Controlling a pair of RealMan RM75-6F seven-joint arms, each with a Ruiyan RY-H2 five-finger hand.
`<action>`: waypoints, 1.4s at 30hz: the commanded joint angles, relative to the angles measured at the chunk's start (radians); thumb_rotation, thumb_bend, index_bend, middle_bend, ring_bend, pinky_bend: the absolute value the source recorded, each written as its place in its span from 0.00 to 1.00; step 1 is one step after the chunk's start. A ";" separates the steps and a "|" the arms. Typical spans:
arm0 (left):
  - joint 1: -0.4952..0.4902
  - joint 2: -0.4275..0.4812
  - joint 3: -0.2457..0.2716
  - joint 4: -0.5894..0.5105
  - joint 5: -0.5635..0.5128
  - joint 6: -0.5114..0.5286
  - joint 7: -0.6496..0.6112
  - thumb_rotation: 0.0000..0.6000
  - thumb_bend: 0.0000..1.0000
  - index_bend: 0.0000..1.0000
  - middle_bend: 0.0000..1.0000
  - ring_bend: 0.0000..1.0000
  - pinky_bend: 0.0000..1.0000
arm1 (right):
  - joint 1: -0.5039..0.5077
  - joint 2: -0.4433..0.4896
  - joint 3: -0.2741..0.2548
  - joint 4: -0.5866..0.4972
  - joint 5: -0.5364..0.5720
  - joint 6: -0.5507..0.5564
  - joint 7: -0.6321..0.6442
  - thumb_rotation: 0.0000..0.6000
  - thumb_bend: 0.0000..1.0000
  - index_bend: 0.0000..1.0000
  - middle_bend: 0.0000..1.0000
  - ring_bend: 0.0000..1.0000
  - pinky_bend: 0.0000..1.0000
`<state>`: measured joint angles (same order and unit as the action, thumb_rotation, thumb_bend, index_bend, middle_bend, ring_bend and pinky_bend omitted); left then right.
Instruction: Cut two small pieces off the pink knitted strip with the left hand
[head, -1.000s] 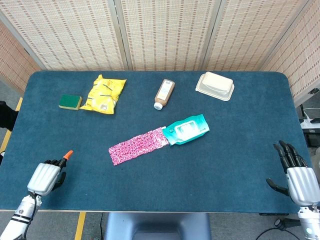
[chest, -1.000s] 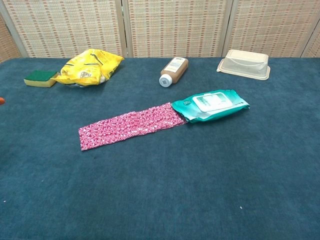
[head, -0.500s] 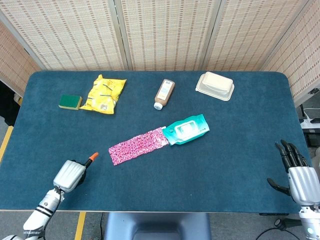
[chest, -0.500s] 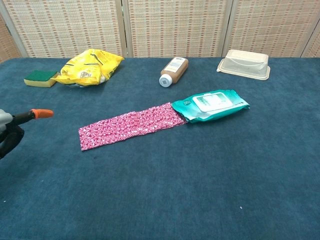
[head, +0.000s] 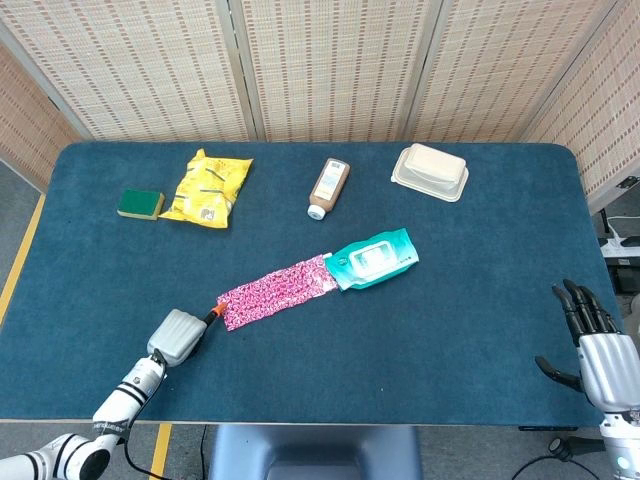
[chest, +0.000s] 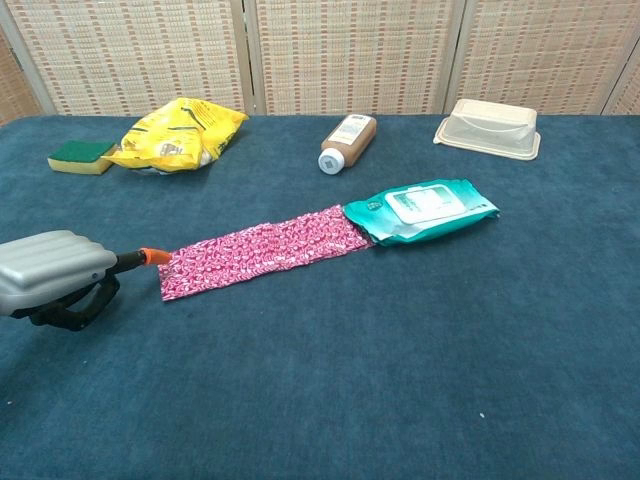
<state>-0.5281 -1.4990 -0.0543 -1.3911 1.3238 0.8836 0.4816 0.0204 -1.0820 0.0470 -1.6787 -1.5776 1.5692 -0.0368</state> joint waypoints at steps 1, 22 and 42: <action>-0.018 -0.019 -0.007 0.024 -0.038 -0.023 0.025 1.00 0.83 0.00 0.65 0.71 0.65 | -0.001 0.001 -0.001 0.000 -0.003 0.003 0.002 1.00 0.05 0.00 0.00 0.00 0.23; 0.011 0.027 0.060 0.011 -0.125 0.003 0.046 1.00 0.83 0.00 0.65 0.71 0.65 | -0.001 0.002 -0.003 -0.002 -0.006 0.000 0.007 1.00 0.05 0.00 0.00 0.00 0.23; 0.119 0.156 0.126 -0.062 -0.084 0.157 0.019 1.00 0.83 0.00 0.65 0.71 0.65 | -0.004 0.006 -0.010 -0.003 -0.020 0.005 0.012 1.00 0.05 0.00 0.00 0.00 0.23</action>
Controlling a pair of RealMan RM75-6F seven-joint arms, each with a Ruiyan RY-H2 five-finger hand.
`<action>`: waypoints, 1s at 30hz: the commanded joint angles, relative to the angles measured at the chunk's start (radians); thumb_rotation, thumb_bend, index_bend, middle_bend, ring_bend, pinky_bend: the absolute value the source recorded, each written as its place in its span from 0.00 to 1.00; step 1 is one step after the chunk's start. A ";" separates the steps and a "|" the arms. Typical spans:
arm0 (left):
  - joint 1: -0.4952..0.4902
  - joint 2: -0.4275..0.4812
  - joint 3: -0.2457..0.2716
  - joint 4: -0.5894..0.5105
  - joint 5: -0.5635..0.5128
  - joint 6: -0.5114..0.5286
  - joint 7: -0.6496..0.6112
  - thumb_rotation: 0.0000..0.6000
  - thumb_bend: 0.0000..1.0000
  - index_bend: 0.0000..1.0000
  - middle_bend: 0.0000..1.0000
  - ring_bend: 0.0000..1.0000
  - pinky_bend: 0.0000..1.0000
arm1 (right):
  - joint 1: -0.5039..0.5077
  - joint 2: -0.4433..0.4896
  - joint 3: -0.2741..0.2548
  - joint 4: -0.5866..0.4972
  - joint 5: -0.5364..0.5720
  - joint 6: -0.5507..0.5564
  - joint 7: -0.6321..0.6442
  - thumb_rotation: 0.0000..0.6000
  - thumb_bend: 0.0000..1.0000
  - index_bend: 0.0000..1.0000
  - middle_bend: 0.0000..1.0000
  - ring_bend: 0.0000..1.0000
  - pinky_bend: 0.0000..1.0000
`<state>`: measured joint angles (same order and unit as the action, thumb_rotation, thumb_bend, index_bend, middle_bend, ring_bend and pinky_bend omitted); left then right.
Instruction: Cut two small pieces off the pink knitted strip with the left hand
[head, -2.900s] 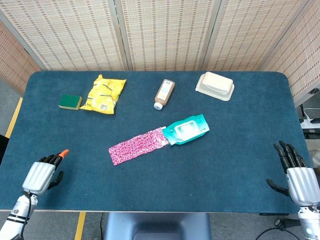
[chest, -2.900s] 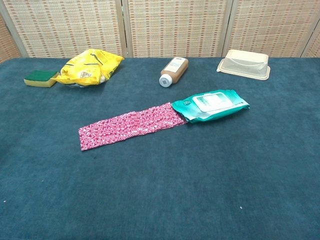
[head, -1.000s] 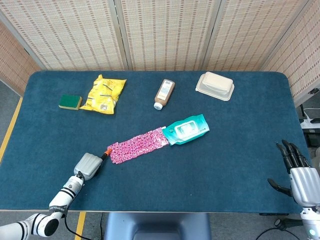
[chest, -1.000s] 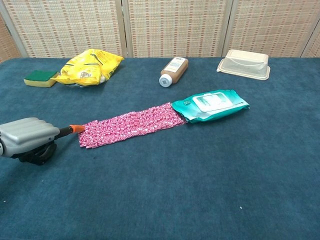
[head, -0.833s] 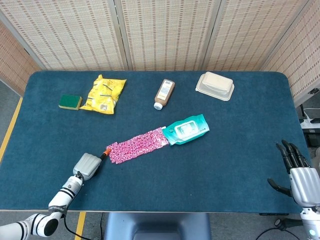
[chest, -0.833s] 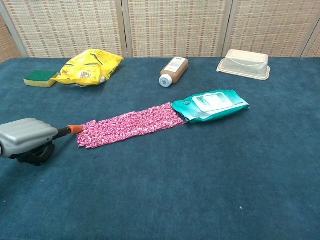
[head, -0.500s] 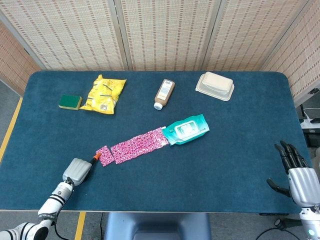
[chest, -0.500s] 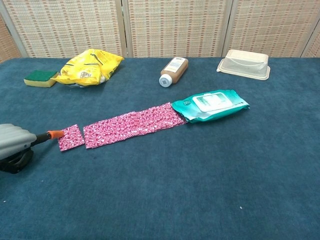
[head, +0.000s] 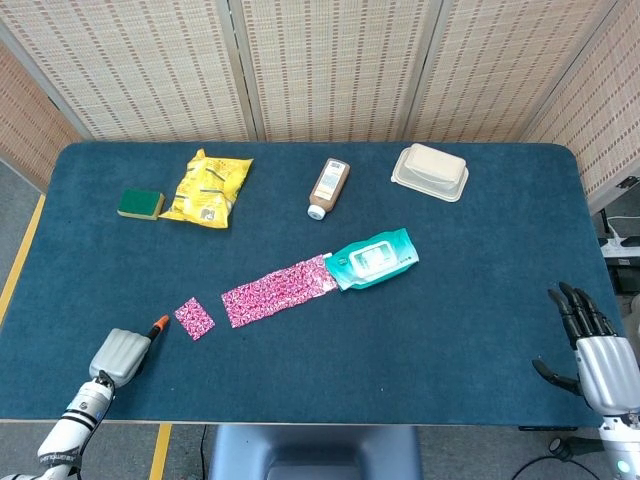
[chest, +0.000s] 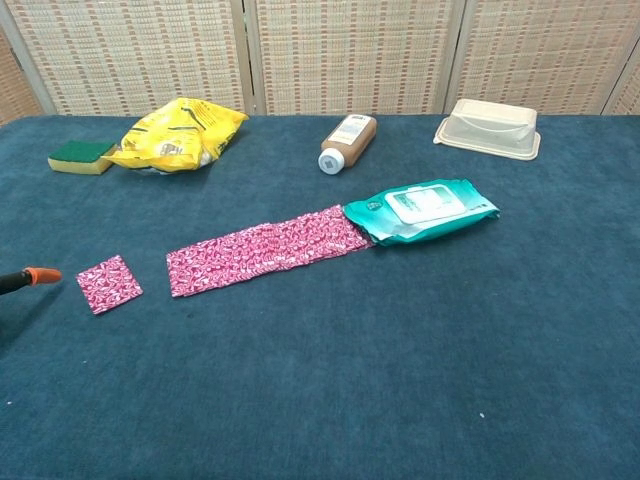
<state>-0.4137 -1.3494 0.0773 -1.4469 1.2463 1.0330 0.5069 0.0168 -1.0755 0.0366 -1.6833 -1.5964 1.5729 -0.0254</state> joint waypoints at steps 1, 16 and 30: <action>0.005 0.007 -0.011 -0.009 -0.009 0.011 -0.010 1.00 0.83 0.00 0.65 0.71 0.65 | 0.000 -0.001 0.000 0.001 -0.001 0.000 0.001 1.00 0.05 0.00 0.00 0.00 0.23; -0.057 -0.058 -0.045 -0.009 -0.018 -0.067 0.009 1.00 0.83 0.00 0.65 0.71 0.66 | 0.000 0.001 0.000 0.001 -0.001 0.000 0.004 1.00 0.05 0.00 0.00 0.00 0.23; -0.035 -0.006 -0.014 -0.064 -0.084 -0.057 0.064 1.00 0.83 0.25 0.65 0.71 0.66 | -0.003 0.000 -0.003 0.004 -0.010 0.006 0.010 1.00 0.05 0.00 0.00 0.00 0.23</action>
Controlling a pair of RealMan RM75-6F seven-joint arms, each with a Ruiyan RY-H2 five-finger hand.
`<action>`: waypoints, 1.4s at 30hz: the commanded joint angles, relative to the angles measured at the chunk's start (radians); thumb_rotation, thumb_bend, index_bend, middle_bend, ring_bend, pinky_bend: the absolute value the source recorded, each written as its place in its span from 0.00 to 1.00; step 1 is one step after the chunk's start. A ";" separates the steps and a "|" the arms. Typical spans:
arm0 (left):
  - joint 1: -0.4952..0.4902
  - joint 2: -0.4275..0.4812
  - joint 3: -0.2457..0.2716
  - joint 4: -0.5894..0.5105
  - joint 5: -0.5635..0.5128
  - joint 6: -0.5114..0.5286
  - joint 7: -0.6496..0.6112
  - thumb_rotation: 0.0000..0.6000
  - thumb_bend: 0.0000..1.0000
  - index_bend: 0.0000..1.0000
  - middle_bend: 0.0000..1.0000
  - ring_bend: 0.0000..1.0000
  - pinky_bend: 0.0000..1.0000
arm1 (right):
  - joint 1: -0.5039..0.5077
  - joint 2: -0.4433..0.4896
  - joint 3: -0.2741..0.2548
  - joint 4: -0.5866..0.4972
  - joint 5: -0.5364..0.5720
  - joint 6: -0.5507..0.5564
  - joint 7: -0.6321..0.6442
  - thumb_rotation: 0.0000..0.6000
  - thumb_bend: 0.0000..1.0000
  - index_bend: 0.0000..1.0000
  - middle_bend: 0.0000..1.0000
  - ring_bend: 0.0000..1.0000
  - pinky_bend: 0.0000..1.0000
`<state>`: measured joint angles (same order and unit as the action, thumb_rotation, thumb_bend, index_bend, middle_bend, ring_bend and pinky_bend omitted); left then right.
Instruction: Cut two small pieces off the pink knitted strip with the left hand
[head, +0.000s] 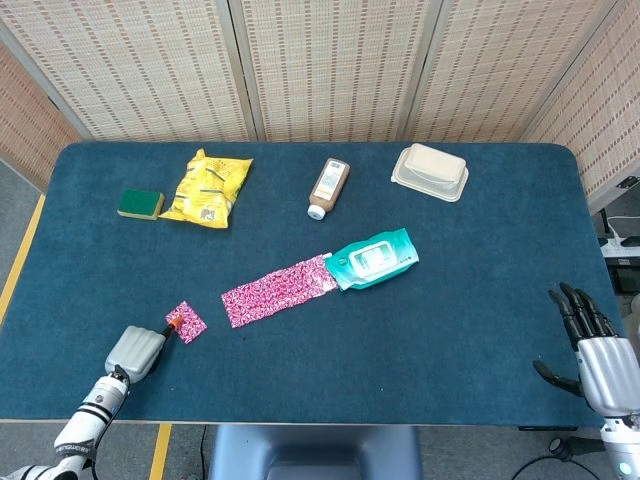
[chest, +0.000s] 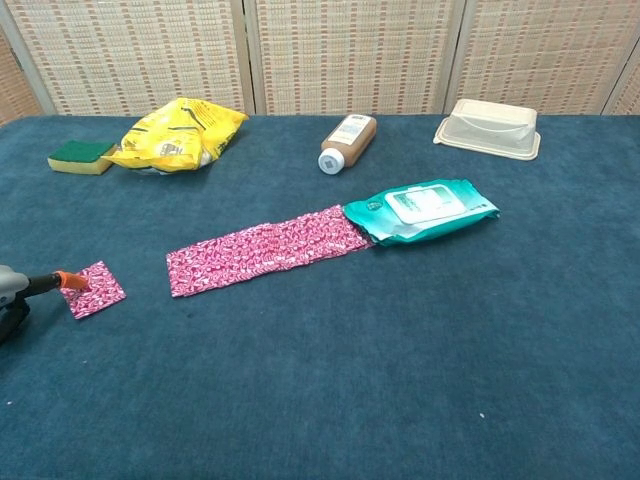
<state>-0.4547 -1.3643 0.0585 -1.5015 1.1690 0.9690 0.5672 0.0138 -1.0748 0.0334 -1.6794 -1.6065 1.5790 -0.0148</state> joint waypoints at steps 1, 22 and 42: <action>0.009 0.014 0.007 -0.014 -0.009 0.011 0.006 1.00 0.83 0.27 0.65 0.72 0.66 | 0.000 -0.001 0.000 0.000 0.001 -0.002 -0.001 1.00 0.05 0.00 0.00 0.00 0.23; 0.012 -0.016 -0.011 -0.062 0.109 0.119 0.006 1.00 0.83 0.00 0.65 0.72 0.67 | 0.000 -0.001 -0.001 0.000 0.001 -0.003 -0.002 1.00 0.05 0.00 0.00 0.00 0.23; -0.149 -0.169 -0.116 -0.006 -0.037 -0.046 0.097 1.00 0.83 0.00 0.65 0.73 0.68 | -0.003 0.008 -0.002 -0.001 -0.007 0.007 0.013 1.00 0.05 0.00 0.00 0.00 0.23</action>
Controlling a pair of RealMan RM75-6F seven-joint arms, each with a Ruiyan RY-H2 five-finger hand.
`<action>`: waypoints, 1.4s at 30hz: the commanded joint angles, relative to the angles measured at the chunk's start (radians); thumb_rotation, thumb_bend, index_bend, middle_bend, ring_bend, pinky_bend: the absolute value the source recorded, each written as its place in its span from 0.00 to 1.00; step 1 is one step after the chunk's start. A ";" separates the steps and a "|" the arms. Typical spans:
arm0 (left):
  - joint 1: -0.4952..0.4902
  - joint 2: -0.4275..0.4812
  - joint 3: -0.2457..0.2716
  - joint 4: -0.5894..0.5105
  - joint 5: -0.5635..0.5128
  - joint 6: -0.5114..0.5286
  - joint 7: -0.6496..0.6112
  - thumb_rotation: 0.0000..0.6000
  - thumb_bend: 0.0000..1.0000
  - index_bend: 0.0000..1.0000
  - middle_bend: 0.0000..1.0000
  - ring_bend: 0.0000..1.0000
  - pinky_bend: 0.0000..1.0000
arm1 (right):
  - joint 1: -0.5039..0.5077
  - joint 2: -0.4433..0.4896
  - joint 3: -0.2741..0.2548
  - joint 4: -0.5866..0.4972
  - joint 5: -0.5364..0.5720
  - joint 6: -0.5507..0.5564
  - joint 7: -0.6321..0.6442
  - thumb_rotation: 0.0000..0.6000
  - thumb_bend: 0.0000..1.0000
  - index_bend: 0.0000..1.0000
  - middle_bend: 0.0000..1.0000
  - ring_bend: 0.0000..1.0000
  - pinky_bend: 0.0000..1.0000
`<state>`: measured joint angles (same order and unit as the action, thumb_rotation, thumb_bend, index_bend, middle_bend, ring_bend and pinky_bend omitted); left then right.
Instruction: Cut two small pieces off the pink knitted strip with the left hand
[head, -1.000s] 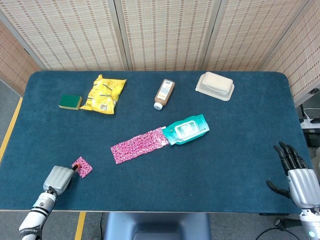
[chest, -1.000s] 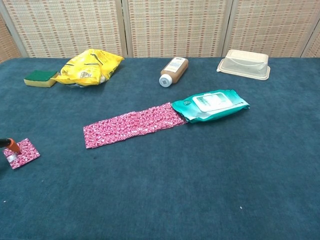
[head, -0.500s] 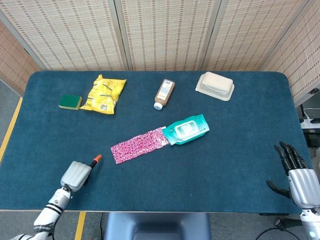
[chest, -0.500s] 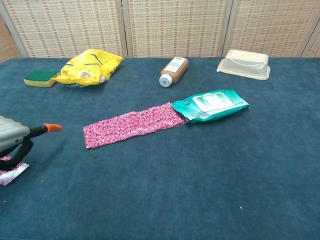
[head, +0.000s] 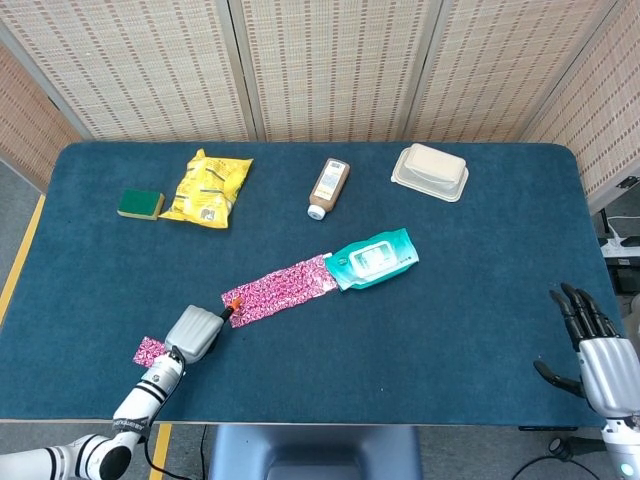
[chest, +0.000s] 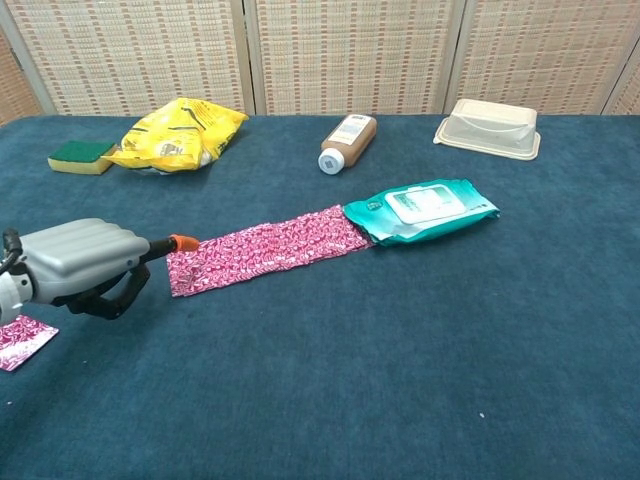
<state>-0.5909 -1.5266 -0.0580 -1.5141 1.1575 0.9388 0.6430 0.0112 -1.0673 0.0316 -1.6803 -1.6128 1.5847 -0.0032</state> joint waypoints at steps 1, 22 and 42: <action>-0.016 -0.009 0.004 0.009 -0.037 -0.022 0.029 1.00 0.83 0.00 0.65 0.73 0.68 | -0.001 0.001 0.000 0.000 -0.002 0.002 0.003 1.00 0.05 0.00 0.00 0.00 0.23; -0.032 0.032 0.060 0.013 -0.187 -0.021 0.073 1.00 0.83 0.14 0.65 0.73 0.68 | 0.001 0.000 0.000 0.000 0.001 -0.003 0.000 1.00 0.05 0.00 0.00 0.00 0.23; 0.000 0.072 0.065 0.090 -0.339 0.059 0.101 1.00 0.83 0.16 0.65 0.73 0.69 | 0.005 -0.005 0.002 -0.002 0.012 -0.016 -0.014 1.00 0.05 0.00 0.00 0.00 0.23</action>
<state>-0.5950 -1.4553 0.0108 -1.4314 0.8329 0.9861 0.7327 0.0162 -1.0728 0.0333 -1.6820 -1.6013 1.5691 -0.0166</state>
